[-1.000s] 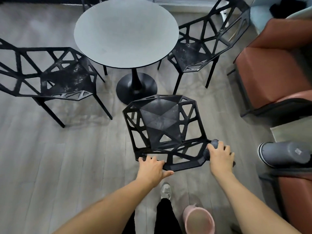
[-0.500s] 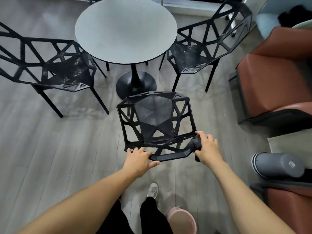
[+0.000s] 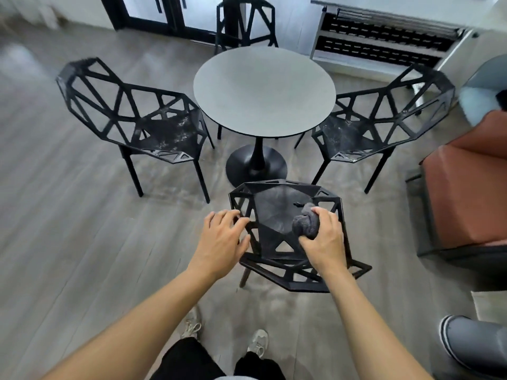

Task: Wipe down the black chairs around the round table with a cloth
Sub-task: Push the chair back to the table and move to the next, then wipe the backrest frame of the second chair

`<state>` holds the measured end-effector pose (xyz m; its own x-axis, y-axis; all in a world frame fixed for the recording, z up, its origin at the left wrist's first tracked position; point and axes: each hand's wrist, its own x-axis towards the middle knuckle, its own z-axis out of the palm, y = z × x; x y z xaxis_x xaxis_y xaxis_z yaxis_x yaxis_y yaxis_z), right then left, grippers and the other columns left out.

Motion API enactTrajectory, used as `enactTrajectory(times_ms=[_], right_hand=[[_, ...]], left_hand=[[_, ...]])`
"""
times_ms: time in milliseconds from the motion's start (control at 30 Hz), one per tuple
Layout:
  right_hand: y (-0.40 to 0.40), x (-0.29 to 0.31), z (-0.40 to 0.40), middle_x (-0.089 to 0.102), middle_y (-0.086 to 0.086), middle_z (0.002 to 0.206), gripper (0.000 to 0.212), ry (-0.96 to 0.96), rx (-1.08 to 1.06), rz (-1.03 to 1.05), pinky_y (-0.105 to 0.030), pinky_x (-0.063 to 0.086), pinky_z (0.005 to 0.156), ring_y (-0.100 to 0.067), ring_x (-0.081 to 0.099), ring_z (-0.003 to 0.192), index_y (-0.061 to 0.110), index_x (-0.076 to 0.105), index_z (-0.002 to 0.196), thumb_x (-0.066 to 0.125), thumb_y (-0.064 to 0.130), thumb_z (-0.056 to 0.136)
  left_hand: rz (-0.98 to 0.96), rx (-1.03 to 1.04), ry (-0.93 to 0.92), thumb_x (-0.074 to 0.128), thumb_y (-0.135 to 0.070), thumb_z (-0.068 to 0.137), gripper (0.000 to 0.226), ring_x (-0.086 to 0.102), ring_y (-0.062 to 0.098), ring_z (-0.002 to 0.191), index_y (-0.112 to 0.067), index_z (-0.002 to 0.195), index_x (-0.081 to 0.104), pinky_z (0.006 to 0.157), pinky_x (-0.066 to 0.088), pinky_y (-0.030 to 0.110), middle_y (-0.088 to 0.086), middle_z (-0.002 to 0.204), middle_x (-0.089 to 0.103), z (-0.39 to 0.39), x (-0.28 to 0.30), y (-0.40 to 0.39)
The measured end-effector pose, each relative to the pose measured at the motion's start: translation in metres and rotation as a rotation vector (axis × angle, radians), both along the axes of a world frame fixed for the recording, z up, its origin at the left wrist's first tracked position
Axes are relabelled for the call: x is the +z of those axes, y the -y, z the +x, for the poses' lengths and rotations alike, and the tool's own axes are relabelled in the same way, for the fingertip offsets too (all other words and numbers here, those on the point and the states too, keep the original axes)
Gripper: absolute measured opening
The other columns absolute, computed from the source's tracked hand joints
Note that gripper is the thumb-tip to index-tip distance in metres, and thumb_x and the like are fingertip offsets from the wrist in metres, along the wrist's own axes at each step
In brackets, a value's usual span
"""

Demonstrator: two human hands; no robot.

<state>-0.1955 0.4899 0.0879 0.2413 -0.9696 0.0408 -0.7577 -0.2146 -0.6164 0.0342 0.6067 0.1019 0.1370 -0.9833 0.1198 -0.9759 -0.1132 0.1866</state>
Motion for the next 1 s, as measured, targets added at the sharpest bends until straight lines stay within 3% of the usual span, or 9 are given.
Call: enactTrajectory(times_ms=[400,533,1000], right_hand=[[-0.015,0.043,0.214,0.052,0.002,0.127,0.068,0.127,0.218,-0.057,-0.046,0.047,0.102,-0.021,0.05,0.115,0.024,0.052,0.132,0.081,0.013,0.072],[-0.027,0.05,0.28,0.05,0.005,0.129,0.071,0.154,0.244,-0.035,-0.043,0.048,0.103,-0.018,0.05,0.117,0.025,0.051,0.134,0.083,0.013,0.071],[0.024,0.046,0.439,0.049,0.003,0.129,0.072,0.128,0.41,-0.023,-0.042,0.045,0.105,-0.018,0.049,0.117,0.024,0.051,0.134,0.083,0.012,0.07]], left_hand=[[-0.171,0.233,0.019,0.054,-0.044,0.09,0.034,0.052,0.027,0.119,-0.023,0.115,0.065,0.102,0.041,0.045,0.004,0.124,0.062,0.18,0.045,-0.042],[-0.19,0.27,0.013,0.066,-0.039,0.088,0.032,0.052,0.026,0.118,-0.023,0.116,0.066,0.102,0.042,0.045,0.004,0.122,0.062,0.236,0.051,-0.057],[-0.194,0.468,-0.002,0.058,-0.04,0.089,0.029,0.049,0.022,0.114,-0.024,0.112,0.066,0.097,0.043,0.044,0.002,0.118,0.063,0.369,0.044,-0.032]])
